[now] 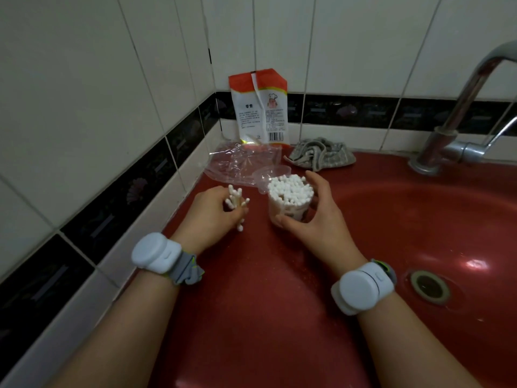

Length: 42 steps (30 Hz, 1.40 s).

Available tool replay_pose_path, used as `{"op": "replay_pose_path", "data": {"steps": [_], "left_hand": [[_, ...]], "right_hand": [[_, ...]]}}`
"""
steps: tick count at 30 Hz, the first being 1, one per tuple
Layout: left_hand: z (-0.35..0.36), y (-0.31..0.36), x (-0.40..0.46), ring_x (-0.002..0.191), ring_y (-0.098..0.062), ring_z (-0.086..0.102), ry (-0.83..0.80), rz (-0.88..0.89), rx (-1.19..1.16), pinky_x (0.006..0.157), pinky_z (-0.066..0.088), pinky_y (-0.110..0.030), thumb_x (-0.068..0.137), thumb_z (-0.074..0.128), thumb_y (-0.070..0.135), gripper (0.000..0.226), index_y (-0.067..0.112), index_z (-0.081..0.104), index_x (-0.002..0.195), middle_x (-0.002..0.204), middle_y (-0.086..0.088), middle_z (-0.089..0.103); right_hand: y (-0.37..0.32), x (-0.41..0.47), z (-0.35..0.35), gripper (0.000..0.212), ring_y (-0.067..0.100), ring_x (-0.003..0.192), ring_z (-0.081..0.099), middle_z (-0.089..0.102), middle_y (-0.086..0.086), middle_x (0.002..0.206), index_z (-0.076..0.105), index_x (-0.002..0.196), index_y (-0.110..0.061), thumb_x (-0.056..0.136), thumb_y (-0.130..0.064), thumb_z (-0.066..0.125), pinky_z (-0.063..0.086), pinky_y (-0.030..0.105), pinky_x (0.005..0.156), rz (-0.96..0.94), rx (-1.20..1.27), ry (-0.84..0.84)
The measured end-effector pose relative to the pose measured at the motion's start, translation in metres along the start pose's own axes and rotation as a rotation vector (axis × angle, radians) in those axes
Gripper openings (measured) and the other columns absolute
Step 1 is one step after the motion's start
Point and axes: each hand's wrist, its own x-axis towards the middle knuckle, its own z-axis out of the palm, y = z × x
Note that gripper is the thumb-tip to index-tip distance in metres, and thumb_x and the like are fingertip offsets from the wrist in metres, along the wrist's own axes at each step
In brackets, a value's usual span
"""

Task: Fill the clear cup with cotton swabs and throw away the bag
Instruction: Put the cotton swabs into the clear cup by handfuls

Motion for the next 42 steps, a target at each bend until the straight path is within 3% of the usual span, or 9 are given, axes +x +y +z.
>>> {"op": "replay_pose_path", "data": {"steps": [4,9,12,16,18,21,26,37,42], "left_hand": [[-0.004,0.001,0.002,0.058,-0.004,0.068,0.019,-0.020,-0.044,0.070,0.053,-0.025,0.082,0.066,0.015,0.009,0.015,0.065,0.073,0.063,0.001,0.071],[-0.003,-0.008,-0.001,0.060,-0.004,0.064,-0.083,-0.050,0.073,0.075,0.053,-0.031,0.081,0.067,0.021,0.016,0.017,0.066,0.066,0.063,0.003,0.071],[-0.004,-0.007,-0.002,0.053,0.000,0.063,-0.103,-0.066,0.047,0.070,0.051,-0.026,0.083,0.066,0.020,0.018,0.016,0.066,0.065,0.060,0.004,0.070],[-0.009,0.001,0.003,0.042,0.004,0.055,0.094,-0.110,-0.115,0.051,0.041,-0.007,0.083,0.067,0.014,0.013,0.010,0.068,0.070,0.044,0.014,0.062],[-0.010,0.000,0.006,0.039,0.001,0.055,0.039,-0.156,-0.165,0.049,0.043,-0.009,0.083,0.068,0.012,0.012,0.008,0.067,0.072,0.045,0.013,0.062],[-0.006,-0.008,0.002,0.042,-0.001,0.059,-0.085,-0.210,-0.073,0.052,0.048,-0.015,0.082,0.069,0.014,0.013,0.012,0.066,0.069,0.048,0.012,0.065],[-0.005,-0.016,0.001,0.048,-0.009,0.063,-0.044,-0.248,-0.146,0.065,0.052,-0.028,0.082,0.068,0.012,0.009,0.008,0.068,0.074,0.057,0.001,0.070],[-0.007,-0.018,0.001,0.045,-0.004,0.061,-0.024,-0.208,-0.078,0.061,0.052,-0.026,0.081,0.069,0.013,0.010,0.011,0.069,0.072,0.051,0.009,0.067],[-0.010,-0.020,0.002,0.065,-0.010,0.066,0.024,-0.171,-0.110,0.078,0.052,-0.034,0.079,0.071,0.017,0.013,0.018,0.071,0.066,0.063,0.002,0.071]], "right_hand": [[0.001,0.000,0.002,0.087,0.009,0.117,0.053,0.052,-0.008,0.130,0.038,0.132,-0.033,0.058,-0.036,0.083,0.045,0.036,0.100,0.021,-0.025,-0.028],[-0.001,0.000,0.000,0.086,0.008,0.118,0.050,0.052,-0.007,0.130,0.039,0.133,-0.028,0.061,-0.029,0.086,0.040,0.022,0.100,0.021,-0.045,-0.051],[0.000,0.000,0.001,0.087,0.011,0.123,0.047,0.050,-0.005,0.133,0.039,0.134,-0.028,0.060,-0.032,0.085,0.039,0.031,0.105,0.021,-0.061,-0.056],[0.001,0.000,0.002,0.088,0.011,0.120,0.049,0.049,-0.005,0.132,0.040,0.133,-0.027,0.058,-0.031,0.086,0.041,0.036,0.104,0.024,-0.041,-0.051],[0.001,0.000,0.001,0.089,0.010,0.120,0.050,0.049,-0.004,0.133,0.039,0.134,-0.026,0.059,-0.029,0.087,0.042,0.034,0.104,0.027,-0.031,-0.060],[-0.001,0.000,0.001,0.091,0.010,0.122,0.048,0.048,-0.005,0.136,0.038,0.136,-0.024,0.060,-0.028,0.086,0.040,0.035,0.105,0.033,-0.029,-0.068],[-0.001,0.000,0.001,0.091,0.010,0.124,0.046,0.044,-0.008,0.136,0.037,0.139,-0.025,0.062,-0.035,0.085,0.039,0.036,0.106,0.019,-0.038,-0.073],[-0.002,0.001,0.002,0.088,0.010,0.127,0.043,0.040,-0.011,0.133,0.034,0.142,-0.021,0.069,-0.034,0.081,0.037,0.034,0.108,0.017,-0.029,-0.068],[0.001,0.002,0.003,0.082,0.010,0.125,0.047,0.047,-0.007,0.136,0.041,0.138,-0.023,0.068,-0.032,0.082,0.040,0.038,0.105,-0.020,-0.005,-0.050]]}}
